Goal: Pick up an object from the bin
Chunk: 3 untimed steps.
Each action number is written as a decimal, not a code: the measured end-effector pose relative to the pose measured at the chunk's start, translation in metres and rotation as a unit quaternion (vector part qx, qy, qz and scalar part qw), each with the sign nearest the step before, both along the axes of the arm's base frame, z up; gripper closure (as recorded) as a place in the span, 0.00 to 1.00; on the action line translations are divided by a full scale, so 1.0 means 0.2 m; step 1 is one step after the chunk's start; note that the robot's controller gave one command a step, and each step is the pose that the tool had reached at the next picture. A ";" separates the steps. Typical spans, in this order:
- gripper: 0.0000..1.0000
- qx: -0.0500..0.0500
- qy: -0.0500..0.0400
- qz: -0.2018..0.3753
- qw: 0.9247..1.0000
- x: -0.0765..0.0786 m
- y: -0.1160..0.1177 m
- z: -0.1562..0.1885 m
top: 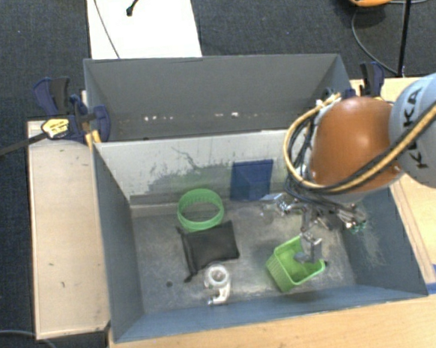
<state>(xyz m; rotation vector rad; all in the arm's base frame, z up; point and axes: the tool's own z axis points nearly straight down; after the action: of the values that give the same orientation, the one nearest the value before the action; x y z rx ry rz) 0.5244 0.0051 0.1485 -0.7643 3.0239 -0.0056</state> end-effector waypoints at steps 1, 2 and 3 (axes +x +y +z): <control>0.00 0.000 0.000 0.000 1.000 0.00 0.00 0.00; 0.00 -0.001 -0.002 0.029 1.000 -0.01 -0.01 -0.05; 0.00 -0.004 -0.002 0.167 0.986 -0.03 0.00 -0.26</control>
Offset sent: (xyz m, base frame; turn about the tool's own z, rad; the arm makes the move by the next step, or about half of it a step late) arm -0.0133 -0.0079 -0.0516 -0.2544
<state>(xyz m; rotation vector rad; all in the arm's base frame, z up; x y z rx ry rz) 0.5175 0.0045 0.0971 -1.2582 2.8513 -0.0137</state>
